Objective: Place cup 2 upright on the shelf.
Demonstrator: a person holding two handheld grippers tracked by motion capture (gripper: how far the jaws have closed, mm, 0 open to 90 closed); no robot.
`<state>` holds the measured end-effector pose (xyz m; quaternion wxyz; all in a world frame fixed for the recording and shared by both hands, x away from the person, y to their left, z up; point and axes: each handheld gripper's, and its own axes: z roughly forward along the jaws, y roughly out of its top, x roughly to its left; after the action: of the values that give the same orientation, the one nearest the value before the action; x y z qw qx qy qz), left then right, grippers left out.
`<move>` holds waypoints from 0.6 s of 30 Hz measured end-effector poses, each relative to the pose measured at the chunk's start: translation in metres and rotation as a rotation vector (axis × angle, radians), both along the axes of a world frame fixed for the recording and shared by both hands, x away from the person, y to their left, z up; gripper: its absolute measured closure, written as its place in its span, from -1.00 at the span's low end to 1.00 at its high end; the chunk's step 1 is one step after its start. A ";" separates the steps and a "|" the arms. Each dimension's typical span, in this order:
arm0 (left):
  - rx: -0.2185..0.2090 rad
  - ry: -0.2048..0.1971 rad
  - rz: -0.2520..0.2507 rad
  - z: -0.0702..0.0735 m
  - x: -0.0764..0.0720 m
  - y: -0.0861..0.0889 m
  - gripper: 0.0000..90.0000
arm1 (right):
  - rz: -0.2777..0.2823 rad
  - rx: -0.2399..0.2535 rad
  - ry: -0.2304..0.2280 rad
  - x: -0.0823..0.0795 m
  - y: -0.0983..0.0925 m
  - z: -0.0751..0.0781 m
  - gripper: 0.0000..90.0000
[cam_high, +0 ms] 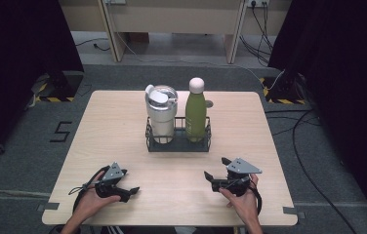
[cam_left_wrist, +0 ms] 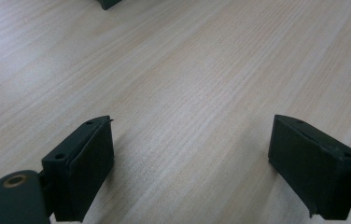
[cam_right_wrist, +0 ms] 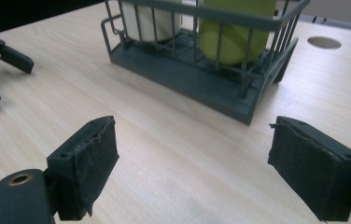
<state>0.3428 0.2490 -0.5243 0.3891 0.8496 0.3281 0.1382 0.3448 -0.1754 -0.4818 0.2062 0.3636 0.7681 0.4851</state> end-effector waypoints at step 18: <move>0.000 0.000 0.000 0.000 0.000 0.000 -0.70 | -0.010 -0.017 0.045 -0.011 -0.007 -0.011 -0.66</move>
<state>0.3428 0.2491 -0.5243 0.3891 0.8496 0.3280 0.1382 0.3339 -0.1822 -0.4931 0.1945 0.3766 0.7747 0.4693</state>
